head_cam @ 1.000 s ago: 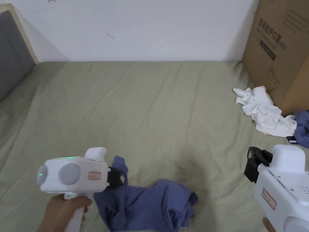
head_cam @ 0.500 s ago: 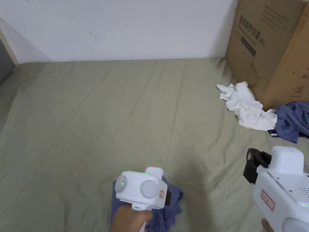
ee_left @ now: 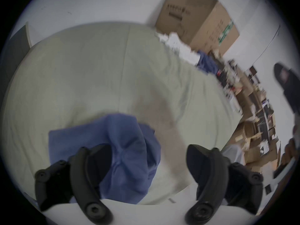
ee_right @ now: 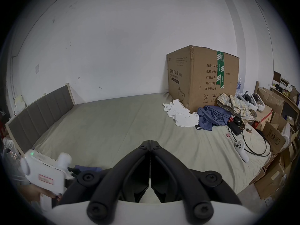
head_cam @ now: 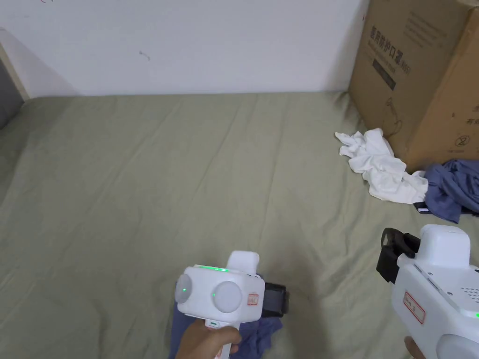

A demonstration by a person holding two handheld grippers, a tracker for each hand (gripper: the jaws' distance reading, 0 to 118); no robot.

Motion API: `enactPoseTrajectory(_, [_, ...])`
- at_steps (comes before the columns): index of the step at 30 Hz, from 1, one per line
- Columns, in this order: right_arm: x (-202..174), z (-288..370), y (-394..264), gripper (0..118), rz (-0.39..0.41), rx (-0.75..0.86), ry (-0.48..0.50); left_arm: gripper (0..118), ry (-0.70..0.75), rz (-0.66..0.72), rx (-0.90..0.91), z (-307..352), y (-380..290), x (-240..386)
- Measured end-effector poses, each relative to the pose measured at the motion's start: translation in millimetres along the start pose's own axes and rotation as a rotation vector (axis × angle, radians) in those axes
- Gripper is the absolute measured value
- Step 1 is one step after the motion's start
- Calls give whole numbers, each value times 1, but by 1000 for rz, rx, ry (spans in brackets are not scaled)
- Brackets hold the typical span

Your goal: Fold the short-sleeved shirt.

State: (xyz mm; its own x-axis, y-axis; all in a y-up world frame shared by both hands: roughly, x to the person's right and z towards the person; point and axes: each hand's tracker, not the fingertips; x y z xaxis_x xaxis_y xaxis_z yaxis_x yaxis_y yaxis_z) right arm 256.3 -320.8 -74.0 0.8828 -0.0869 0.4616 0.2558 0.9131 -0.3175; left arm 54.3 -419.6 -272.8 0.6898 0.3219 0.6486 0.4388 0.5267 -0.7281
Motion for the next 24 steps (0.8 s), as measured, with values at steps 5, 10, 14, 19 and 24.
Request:
enactPoseTrajectory(5, [-3,4,4,3,-1,12,1,118,13,18,186,50,9,-20])
enactPoseTrajectory(10, [-6,6,5,3,6,11,7,118,123,8,266,65,6,-49])
enactPoseTrajectory(14, [-7,7,4,3,11,7,11,96,152,11,331,63,-8,-65])
enactPoseTrajectory(19, [-4,6,4,3,17,1,5,7,142,19,321,36,-28,-77])
enactPoseTrajectory(24, [4,5,3,3,14,-5,-8,7,133,-19,231,4,-50,-66])
